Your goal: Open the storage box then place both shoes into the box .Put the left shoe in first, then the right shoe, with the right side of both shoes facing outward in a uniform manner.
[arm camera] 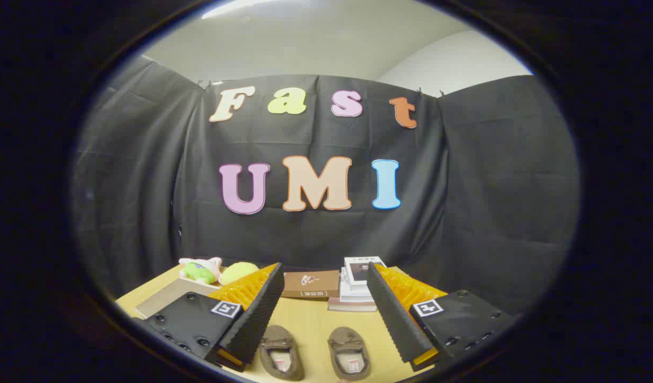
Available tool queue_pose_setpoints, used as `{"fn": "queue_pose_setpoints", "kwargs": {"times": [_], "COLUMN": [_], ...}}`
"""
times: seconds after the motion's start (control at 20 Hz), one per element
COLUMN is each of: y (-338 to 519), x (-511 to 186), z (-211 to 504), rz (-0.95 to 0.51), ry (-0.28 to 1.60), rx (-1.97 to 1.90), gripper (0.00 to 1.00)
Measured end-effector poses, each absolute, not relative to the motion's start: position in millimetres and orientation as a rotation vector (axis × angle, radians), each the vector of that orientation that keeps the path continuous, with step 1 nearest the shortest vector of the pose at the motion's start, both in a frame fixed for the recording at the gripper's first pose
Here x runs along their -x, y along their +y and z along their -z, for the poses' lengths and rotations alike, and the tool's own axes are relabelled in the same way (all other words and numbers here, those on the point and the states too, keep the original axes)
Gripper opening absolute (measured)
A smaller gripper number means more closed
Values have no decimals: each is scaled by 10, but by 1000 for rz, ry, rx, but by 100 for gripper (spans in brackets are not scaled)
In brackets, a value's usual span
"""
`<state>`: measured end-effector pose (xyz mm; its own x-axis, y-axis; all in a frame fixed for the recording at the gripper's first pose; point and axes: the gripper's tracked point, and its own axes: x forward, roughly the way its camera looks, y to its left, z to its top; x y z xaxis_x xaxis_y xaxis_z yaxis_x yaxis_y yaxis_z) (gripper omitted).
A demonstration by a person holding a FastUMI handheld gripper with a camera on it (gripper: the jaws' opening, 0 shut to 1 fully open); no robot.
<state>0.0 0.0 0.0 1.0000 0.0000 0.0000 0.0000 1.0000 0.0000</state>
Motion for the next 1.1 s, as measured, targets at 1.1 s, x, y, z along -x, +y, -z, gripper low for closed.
{"fn": "queue_pose_setpoints", "kwargs": {"times": [1.1], "y": [650], "x": [166], "z": [907], "rz": [-266], "ry": [314], "rx": [-182], "gripper": [98]}}
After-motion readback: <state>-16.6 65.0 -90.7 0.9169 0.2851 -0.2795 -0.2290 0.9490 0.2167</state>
